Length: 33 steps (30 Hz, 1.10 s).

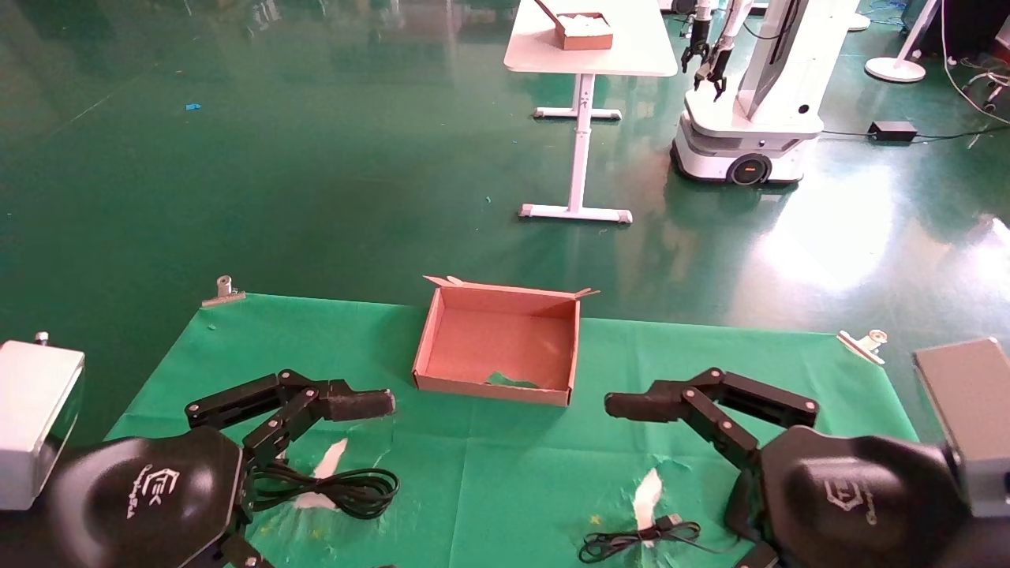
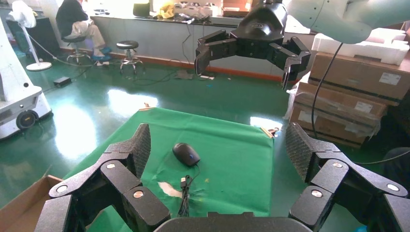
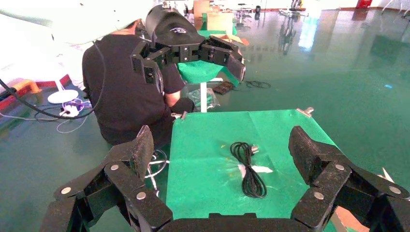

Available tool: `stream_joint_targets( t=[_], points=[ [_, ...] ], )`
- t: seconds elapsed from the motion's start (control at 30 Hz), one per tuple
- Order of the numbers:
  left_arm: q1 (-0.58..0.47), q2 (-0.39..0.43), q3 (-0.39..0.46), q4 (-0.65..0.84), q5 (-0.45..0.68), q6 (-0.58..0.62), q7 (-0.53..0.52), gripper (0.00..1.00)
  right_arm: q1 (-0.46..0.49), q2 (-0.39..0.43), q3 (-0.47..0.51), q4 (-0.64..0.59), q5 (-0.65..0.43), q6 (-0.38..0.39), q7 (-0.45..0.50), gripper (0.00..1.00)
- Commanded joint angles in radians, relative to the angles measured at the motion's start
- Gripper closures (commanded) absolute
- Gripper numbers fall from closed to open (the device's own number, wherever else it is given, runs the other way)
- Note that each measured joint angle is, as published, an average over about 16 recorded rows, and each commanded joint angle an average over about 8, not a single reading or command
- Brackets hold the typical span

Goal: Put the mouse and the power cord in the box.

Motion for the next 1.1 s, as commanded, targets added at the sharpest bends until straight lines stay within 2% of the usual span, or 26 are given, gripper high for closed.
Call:
stream_joint_targets(
  t=[0.03, 0.13, 0.37, 0.47, 0.6, 0.87, 0.97, 1.1],
  points=[
    [0.005, -0.004, 0.001, 0.002, 0.001, 0.0, 0.0, 0.0, -0.004, 0.002, -0.001, -0.001, 0.0, -0.001, 0.0, 0.0],
    [-0.025, -0.012, 0.053, -0.022, 0.145, -0.011, -0.012, 0.0, 0.023, 0.021, -0.04, 0.012, -0.107, -0.004, 0.016, 0.0],
    [-0.169, 0.048, 0.22, -0.05, 0.611, -0.044, -0.111, 0.0, 0.111, 0.024, -0.126, 0.033, -0.373, 0.032, 0.067, 0.0],
    [-0.213, 0.08, 0.266, -0.051, 0.732, -0.055, -0.173, 0.0, 0.126, 0.016, -0.146, 0.032, -0.442, 0.045, 0.094, 0.0],
    [-0.249, 0.11, 0.298, -0.057, 0.818, -0.055, -0.224, 0.0, 0.136, 0.006, -0.157, 0.027, -0.501, 0.051, 0.124, 0.0],
    [-0.257, 0.122, 0.307, -0.038, 0.854, -0.057, -0.22, 0.0, 0.131, 0.001, -0.158, 0.019, -0.486, 0.052, 0.118, 0.0],
    [-0.271, 0.152, 0.329, -0.02, 0.927, -0.081, -0.232, 0.0, 0.13, -0.003, -0.158, 0.019, -0.493, 0.055, 0.115, 0.0],
    [-0.297, 0.233, 0.377, 0.035, 1.089, -0.142, -0.278, 0.0, 0.14, -0.009, -0.157, 0.023, -0.496, 0.059, 0.112, 0.0]
  ],
)
